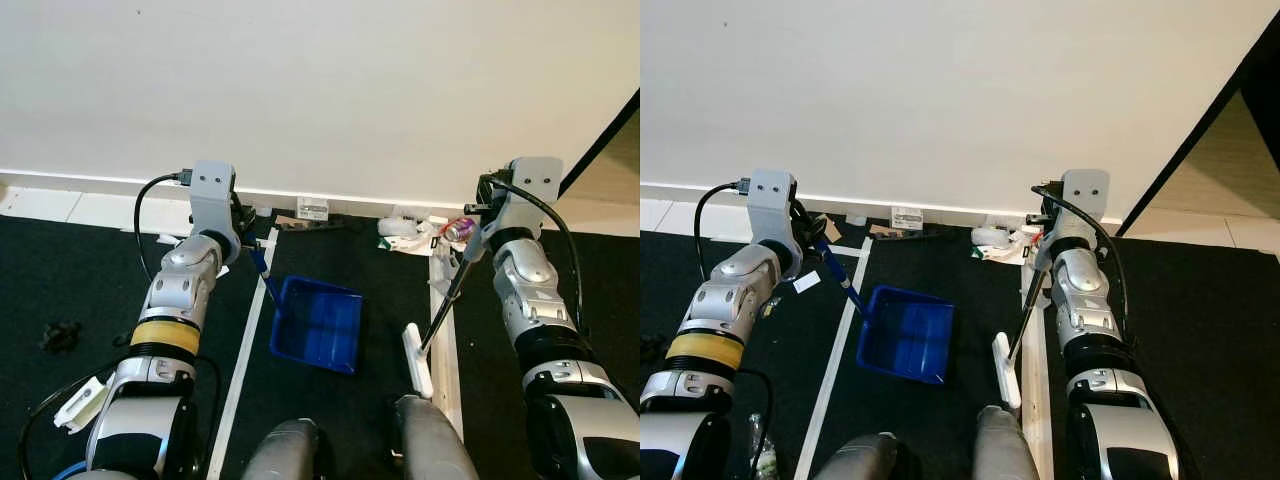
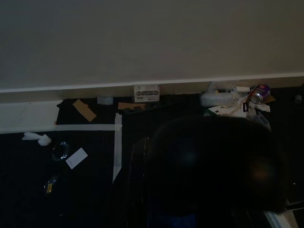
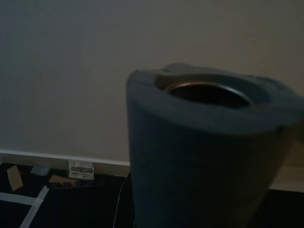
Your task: Sweep floor
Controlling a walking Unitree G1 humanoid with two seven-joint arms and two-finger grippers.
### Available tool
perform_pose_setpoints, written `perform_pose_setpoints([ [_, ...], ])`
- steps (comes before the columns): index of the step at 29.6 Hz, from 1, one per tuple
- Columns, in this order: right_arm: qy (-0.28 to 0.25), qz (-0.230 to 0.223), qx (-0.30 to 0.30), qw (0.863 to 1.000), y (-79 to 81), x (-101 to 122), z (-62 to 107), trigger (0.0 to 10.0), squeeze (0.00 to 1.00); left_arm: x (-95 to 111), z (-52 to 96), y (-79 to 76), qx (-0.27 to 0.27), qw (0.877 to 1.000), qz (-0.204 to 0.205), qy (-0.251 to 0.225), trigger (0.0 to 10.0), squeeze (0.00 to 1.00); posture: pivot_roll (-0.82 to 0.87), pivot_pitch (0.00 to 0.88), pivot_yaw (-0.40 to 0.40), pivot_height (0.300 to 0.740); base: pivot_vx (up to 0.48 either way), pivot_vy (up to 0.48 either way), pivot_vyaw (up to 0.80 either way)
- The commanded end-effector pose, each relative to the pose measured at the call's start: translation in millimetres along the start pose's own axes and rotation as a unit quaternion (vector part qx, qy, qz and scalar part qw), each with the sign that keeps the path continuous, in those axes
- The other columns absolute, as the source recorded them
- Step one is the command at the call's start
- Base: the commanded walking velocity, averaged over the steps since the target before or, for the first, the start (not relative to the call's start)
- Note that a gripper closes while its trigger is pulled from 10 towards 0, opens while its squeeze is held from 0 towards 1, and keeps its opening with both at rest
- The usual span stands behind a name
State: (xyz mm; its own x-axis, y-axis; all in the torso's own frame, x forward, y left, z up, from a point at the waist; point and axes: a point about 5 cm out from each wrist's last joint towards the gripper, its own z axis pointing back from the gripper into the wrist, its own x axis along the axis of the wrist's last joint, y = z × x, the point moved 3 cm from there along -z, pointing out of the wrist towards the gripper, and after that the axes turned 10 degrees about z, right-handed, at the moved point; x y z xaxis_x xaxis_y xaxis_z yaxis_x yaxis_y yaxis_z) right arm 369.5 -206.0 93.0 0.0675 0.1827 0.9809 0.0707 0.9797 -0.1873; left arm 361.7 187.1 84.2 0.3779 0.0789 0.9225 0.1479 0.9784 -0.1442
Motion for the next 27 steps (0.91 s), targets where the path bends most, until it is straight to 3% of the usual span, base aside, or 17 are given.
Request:
perform_pose_setpoints([
  [1, -0.012, -0.003, -0.005, 1.0, -1.8, 3.9, 0.4, 10.0, 0.0, 6.4, -0.8, -3.9, -0.008, 1.0, 0.001, -0.015, 10.0, 0.0, -0.05, 0.051, 0.027, 0.74, 0.3, -0.337, 0.0],
  [6, -0.011, -0.003, -0.005, 1.0, -2.0, 3.0, 1.0, 10.0, 0.0, 7.1, -0.8, -2.9, -0.006, 1.0, 0.003, -0.016, 10.0, 0.0, -0.05, 0.053, 0.027, 0.74, 0.304, -0.295, 0.0],
  [17, -0.01, -0.004, -0.005, 1.0, -1.7, 2.7, 1.2, 10.0, 0.0, 7.2, 0.0, -1.9, -0.006, 1.0, 0.004, -0.016, 10.0, 0.0, -0.05, 0.055, 0.026, 0.74, 0.311, 0.0, 0.0],
  [27, -0.008, -0.004, -0.005, 1.0, -2.1, 1.8, 1.5, 10.0, 0.0, 6.8, 0.5, -2.0, -0.005, 1.0, 0.004, -0.015, 10.0, 0.0, -0.05, 0.057, 0.024, 0.74, 0.082, -0.417, 0.0],
])
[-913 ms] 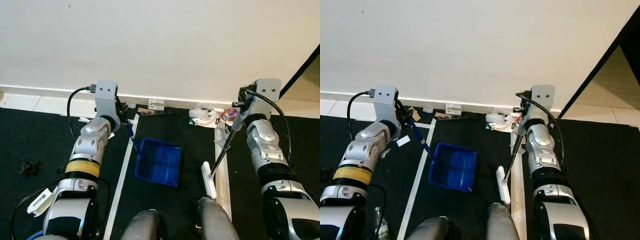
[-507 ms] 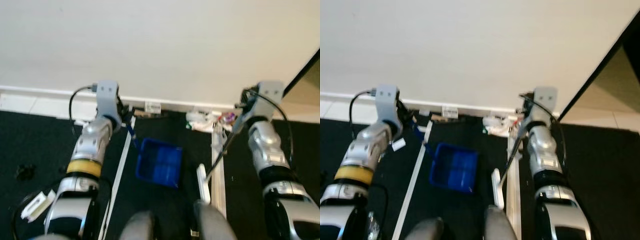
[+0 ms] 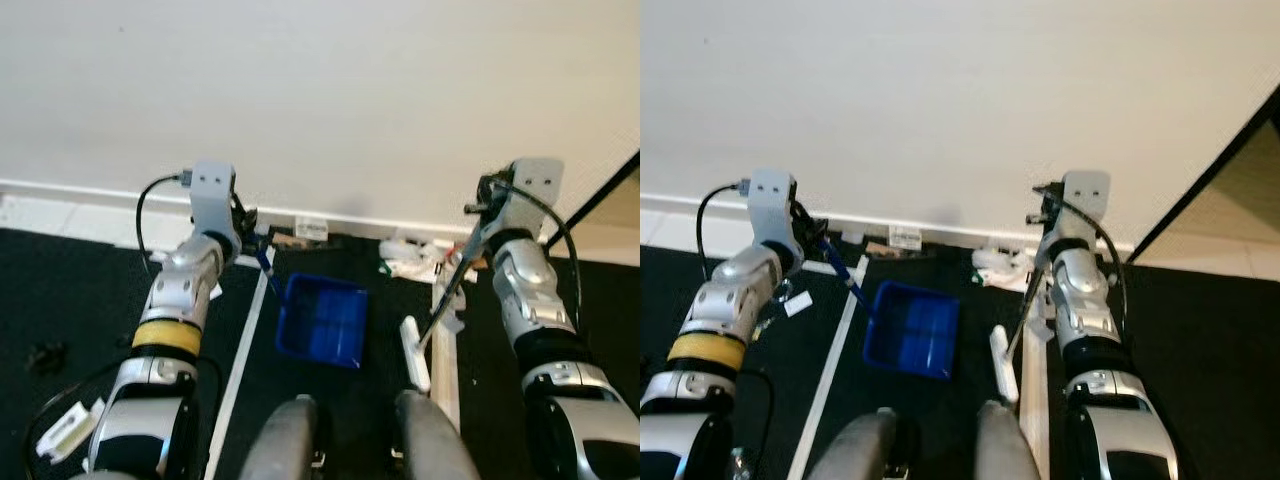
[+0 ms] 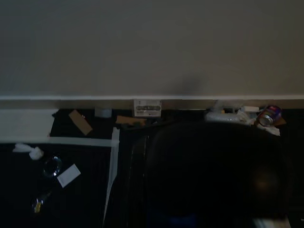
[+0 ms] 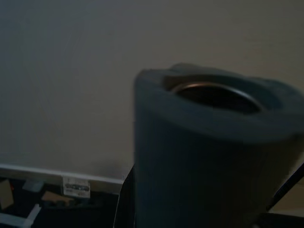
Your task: Sweep floor
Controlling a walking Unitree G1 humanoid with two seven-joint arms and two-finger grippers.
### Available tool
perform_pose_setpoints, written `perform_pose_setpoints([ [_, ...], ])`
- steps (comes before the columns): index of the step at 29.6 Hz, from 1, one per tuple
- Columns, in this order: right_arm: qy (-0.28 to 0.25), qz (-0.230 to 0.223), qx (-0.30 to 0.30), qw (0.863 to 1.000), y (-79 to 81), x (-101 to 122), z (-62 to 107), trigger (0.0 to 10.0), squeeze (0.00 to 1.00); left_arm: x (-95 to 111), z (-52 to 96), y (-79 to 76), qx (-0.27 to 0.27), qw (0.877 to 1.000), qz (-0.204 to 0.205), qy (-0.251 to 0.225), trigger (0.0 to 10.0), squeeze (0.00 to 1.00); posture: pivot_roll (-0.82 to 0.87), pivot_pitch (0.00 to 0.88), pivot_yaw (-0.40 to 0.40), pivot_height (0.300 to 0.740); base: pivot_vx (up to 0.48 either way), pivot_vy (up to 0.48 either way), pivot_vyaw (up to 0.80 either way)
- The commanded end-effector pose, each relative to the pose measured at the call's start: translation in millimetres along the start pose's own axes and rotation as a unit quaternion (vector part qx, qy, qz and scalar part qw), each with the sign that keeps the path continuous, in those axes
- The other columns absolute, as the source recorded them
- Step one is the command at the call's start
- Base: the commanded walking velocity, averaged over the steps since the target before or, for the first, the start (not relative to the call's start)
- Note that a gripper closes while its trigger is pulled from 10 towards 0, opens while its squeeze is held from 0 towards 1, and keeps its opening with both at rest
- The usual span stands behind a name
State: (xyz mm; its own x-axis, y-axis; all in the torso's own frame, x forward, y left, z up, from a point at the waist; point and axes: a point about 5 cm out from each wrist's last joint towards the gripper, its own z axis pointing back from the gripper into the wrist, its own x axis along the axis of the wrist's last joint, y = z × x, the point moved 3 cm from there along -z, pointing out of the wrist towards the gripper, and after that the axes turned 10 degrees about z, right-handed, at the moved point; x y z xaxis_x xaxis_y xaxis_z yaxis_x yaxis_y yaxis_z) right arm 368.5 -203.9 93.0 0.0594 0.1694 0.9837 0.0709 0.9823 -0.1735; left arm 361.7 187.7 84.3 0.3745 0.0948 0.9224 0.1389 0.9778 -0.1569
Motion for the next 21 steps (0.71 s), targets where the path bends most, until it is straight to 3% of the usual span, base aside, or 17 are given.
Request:
perform_pose_setpoints([
  [1, -0.005, 0.003, -0.005, 1.0, -4.0, 1.5, 0.4, 10.0, 0.0, 6.5, 0.4, -2.5, -0.007, 1.0, -0.003, -0.012, 10.0, 0.0, -0.05, 0.057, 0.024, 0.74, 0.0, -0.48, 0.0],
  [8, -0.005, 0.003, -0.005, 1.0, -3.7, 1.9, 0.2, 10.0, 0.0, 5.8, -0.1, -0.8, -0.002, 1.0, 0.004, -0.007, 10.0, 0.0, -0.05, 0.057, 0.024, 0.74, 0.0, -0.424, 0.0],
  [21, -0.005, 0.002, -0.005, 1.0, -3.3, 2.1, -0.2, 10.0, 0.0, 3.9, -0.7, 3.0, 0.005, 1.0, 0.01, -0.001, 10.0, 0.0, -0.05, 0.057, 0.025, 0.74, 0.379, 0.0, 0.0],
])
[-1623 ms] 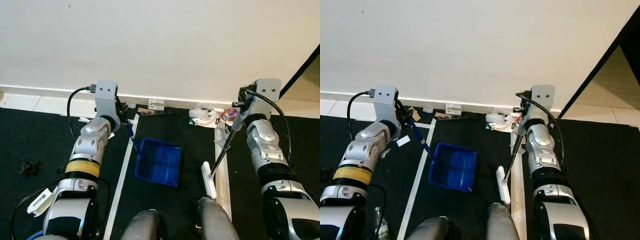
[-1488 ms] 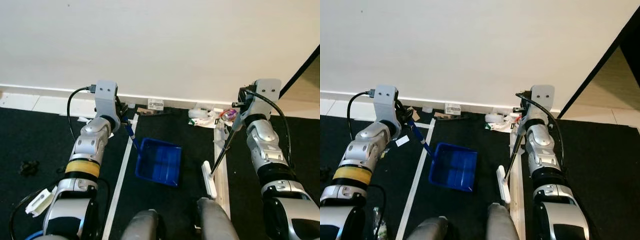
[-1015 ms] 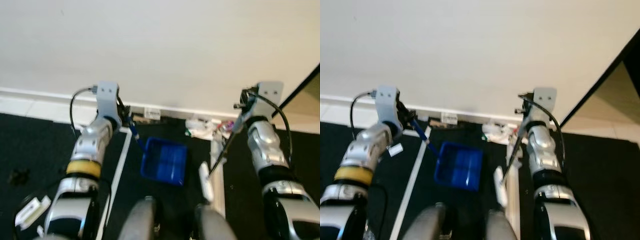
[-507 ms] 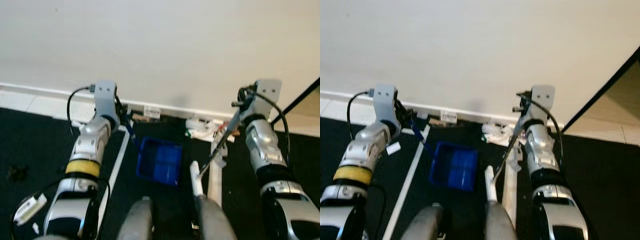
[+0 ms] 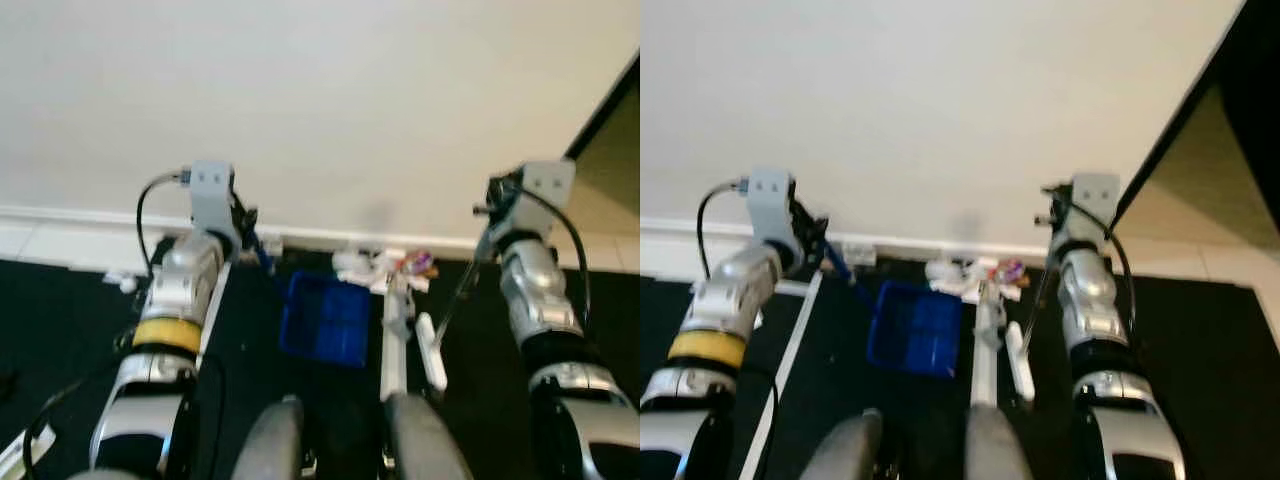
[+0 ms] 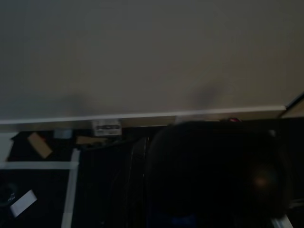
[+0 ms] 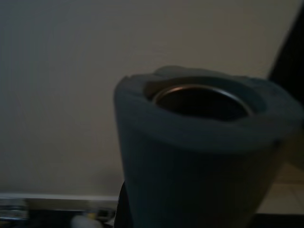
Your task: Sweep floor
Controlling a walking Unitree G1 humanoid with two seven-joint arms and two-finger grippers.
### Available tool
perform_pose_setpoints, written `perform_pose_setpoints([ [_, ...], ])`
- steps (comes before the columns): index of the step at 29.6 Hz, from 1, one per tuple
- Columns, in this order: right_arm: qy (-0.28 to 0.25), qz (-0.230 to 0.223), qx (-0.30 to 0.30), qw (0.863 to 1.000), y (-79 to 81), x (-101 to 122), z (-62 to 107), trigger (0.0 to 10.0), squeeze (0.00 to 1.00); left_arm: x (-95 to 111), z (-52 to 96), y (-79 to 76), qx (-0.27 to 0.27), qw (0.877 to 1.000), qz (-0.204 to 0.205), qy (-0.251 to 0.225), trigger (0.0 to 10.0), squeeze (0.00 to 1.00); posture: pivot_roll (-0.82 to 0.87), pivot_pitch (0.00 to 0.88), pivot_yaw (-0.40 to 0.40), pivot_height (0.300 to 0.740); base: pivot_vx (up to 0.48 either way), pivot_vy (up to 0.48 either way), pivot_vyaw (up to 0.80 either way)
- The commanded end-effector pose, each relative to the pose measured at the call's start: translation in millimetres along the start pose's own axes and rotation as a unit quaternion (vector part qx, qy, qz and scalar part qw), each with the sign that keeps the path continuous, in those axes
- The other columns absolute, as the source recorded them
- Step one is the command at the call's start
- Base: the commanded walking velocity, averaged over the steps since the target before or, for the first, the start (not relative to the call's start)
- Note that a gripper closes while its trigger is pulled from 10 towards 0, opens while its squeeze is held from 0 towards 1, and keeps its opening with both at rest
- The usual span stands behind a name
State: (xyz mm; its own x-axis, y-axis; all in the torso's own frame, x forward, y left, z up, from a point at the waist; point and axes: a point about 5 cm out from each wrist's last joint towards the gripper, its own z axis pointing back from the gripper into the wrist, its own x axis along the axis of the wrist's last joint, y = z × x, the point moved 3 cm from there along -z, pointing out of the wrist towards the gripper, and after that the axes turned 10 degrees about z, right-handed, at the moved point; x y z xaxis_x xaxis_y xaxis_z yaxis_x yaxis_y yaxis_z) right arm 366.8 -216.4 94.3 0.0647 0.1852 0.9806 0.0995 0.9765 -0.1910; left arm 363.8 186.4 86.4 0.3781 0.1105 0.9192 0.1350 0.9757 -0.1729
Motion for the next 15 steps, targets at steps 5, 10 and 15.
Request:
perform_pose_setpoints([
  [5, -0.007, -0.005, 0.01, 1.0, 9.3, 3.4, -0.8, 10.0, 0.0, 1.4, 0.3, 4.5, 0.007, 1.0, 0.003, -0.001, 10.0, 0.0, -0.05, 0.055, 0.025, 0.74, 0.315, 0.0, 0.0],
  [10, -0.008, -0.005, 0.01, 1.0, 9.1, 3.8, -1.1, 10.0, 0.0, 1.4, 0.1, 4.1, 0.007, 1.0, 0.004, -0.001, 10.0, 0.0, -0.05, 0.053, 0.024, 0.74, 0.381, 0.0, 0.0],
  [15, -0.008, -0.005, 0.01, 1.0, 8.8, 3.9, -1.2, 10.0, 0.0, 2.4, 0.4, 1.1, -0.001, 1.0, 0.0, -0.005, 10.0, 0.0, -0.05, 0.05, 0.023, 0.74, 0.376, 0.0, 0.0],
])
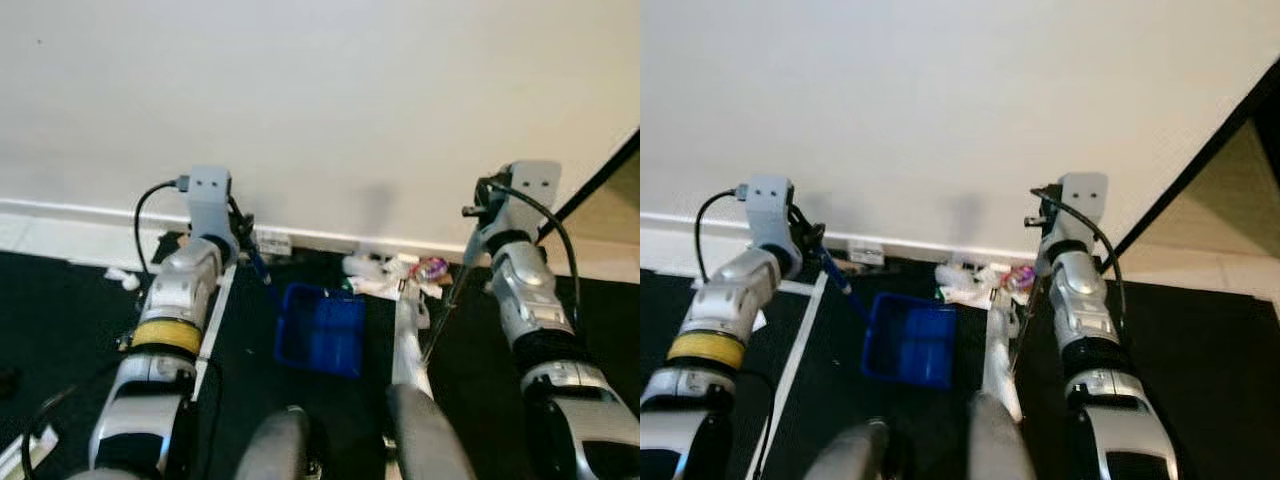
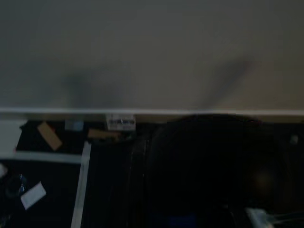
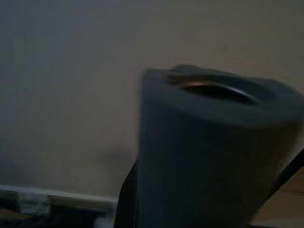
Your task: Sweep floor
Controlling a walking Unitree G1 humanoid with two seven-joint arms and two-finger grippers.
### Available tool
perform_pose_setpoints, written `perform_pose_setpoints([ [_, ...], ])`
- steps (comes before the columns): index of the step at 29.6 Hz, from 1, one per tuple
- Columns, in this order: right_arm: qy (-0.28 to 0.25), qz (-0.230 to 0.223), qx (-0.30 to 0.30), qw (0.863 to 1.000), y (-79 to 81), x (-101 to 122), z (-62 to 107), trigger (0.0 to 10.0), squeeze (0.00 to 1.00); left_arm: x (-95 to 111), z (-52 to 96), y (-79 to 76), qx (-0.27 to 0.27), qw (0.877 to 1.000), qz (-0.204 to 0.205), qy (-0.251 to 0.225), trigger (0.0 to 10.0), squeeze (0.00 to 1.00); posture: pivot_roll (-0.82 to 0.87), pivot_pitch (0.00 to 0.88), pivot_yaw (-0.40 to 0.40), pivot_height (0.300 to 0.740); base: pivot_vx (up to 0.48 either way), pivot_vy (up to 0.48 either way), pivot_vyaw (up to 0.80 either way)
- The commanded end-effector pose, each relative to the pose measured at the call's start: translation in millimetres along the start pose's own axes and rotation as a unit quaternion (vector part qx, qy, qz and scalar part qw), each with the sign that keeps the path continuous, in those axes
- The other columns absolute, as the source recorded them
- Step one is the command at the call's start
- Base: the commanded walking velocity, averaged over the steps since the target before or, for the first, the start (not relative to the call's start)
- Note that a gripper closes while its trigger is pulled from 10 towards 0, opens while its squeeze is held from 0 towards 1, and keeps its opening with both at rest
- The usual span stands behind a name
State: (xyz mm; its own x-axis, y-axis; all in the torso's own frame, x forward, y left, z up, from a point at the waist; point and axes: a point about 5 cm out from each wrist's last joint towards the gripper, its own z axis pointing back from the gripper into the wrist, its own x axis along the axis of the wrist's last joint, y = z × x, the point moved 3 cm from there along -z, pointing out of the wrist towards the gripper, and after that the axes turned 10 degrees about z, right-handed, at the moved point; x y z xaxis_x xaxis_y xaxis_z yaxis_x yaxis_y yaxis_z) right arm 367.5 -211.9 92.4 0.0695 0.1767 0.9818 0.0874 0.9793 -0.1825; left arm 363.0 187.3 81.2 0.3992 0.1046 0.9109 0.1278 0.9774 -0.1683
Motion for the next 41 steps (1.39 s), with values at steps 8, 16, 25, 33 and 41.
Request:
perform_pose_setpoints([
  [8, -0.012, 0.0, 0.004, 1.0, 4.2, 5.2, -1.1, 10.0, 0.0, 8.8, 1.6, -2.5, -0.01, 1.0, -0.004, -0.02, 10.0, 0.0, -0.05, 0.047, 0.023, 0.74, 0.183, 0.0, 0.0],
  [16, -0.02, 0.002, -0.001, 1.0, -3.4, 10.8, -2.2, 10.0, 0.0, 8.0, 3.8, 7.1, 0.019, 1.0, -0.006, -0.005, 10.0, 0.0, -0.05, 0.048, 0.028, 0.74, 0.0, 0.0, 0.0],
  [25, -0.05, 0.045, -0.015, 0.998, -37.4, 31.9, -2.6, 10.0, 0.0, 23.4, 18.1, 41.0, 0.057, 0.998, 0.006, -0.008, 10.0, 0.0, -0.05, 0.071, 0.031, 0.74, 0.0, 0.0, 0.0],
  [33, -0.038, 0.07, -0.025, 0.997, -60.0, 31.3, -0.2, 10.0, 0.0, 32.2, 9.2, 49.9, 0.076, 0.997, -0.005, -0.003, 10.0, 0.0, -0.06, 0.122, 0.049, 0.74, 0.0, 0.0, 0.0],
  [41, -0.035, 0.096, 0.0, 0.995, -57.6, 27.1, 1.8, 10.0, 0.0, 39.5, -5.4, 43.8, 0.084, 0.996, -0.015, -0.009, 10.0, 0.0, -0.08, 0.179, 0.074, 0.74, 0.0, 0.0, 0.0],
])
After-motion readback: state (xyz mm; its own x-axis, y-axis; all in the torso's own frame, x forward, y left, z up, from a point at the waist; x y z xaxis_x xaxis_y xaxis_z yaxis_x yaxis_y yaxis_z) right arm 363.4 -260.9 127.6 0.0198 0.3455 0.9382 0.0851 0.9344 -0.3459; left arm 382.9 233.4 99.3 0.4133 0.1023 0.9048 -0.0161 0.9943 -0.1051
